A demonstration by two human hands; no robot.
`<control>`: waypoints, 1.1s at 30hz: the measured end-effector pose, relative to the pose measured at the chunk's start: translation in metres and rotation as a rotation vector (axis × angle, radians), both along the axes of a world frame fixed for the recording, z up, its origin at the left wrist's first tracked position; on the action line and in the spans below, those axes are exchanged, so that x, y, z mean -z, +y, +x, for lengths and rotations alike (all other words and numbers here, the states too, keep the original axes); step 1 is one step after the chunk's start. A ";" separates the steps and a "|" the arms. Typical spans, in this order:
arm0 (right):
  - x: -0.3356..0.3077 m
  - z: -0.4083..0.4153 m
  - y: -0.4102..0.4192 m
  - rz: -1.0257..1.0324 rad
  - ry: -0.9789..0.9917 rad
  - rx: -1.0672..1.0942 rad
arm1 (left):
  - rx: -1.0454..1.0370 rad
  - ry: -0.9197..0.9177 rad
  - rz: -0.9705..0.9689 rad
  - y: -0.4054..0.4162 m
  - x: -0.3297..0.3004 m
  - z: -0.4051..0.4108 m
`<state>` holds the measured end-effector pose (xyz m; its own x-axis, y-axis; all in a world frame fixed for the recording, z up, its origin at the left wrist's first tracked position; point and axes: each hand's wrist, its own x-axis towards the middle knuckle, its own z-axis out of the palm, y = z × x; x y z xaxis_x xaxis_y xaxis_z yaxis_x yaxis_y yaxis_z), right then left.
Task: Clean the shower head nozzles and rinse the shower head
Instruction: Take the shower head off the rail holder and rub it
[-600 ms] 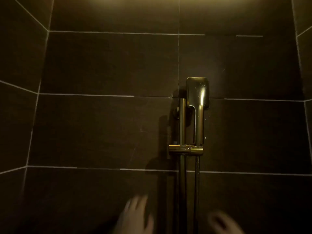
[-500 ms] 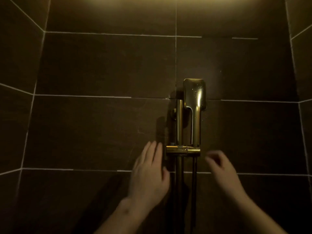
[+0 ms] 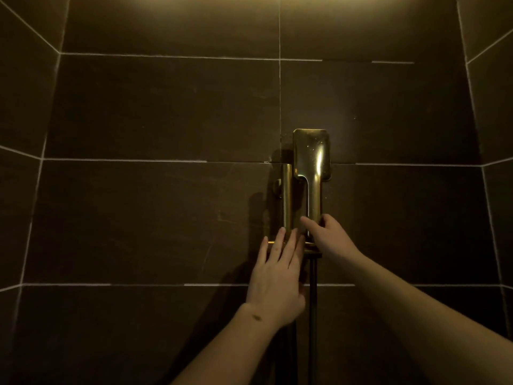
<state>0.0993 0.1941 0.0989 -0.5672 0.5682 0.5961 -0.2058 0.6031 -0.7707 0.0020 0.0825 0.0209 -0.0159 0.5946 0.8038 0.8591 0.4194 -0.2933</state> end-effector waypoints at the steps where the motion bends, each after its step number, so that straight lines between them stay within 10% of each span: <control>1: 0.001 0.000 0.000 -0.007 0.009 -0.009 | -0.023 0.010 -0.009 0.002 0.003 -0.002; 33: -0.022 0.017 -0.005 -0.198 0.238 -0.211 | -0.125 -0.100 -0.050 0.000 0.004 0.022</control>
<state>0.1161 0.1891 0.1210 -0.5429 0.5711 0.6158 -0.4976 0.3719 -0.7836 0.0243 0.0828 0.0167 -0.1701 0.6221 0.7642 0.8272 0.5116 -0.2323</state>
